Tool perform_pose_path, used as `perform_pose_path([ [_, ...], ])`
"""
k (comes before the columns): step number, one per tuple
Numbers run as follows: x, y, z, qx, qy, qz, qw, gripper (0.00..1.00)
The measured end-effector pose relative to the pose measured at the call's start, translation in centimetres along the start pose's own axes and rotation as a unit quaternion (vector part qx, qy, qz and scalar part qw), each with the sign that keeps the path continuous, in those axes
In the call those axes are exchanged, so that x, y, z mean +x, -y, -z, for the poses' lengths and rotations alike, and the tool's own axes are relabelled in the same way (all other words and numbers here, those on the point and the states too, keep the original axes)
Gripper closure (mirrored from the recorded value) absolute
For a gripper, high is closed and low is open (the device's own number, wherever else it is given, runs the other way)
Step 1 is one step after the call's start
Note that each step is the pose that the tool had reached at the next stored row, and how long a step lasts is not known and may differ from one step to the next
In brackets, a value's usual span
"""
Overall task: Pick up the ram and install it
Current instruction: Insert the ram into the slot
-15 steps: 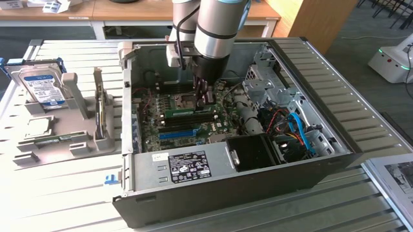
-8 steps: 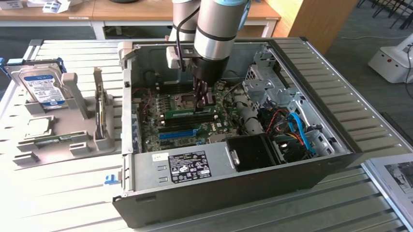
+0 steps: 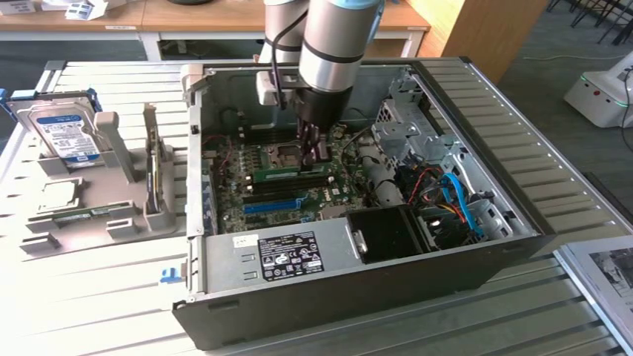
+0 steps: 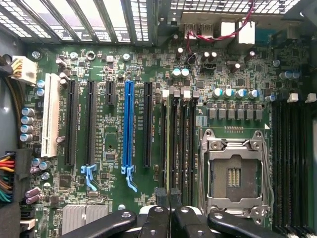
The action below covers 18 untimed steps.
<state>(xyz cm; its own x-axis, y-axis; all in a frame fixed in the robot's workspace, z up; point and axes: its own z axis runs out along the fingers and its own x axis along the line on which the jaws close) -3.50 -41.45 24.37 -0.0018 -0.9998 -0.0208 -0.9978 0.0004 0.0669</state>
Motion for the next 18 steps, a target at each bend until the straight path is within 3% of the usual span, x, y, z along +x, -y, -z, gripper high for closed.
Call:
perform_pose_path([
  [18,0.0,0.17,-0.14,0.0004,0.0004,-0.004,1.0,0.89],
])
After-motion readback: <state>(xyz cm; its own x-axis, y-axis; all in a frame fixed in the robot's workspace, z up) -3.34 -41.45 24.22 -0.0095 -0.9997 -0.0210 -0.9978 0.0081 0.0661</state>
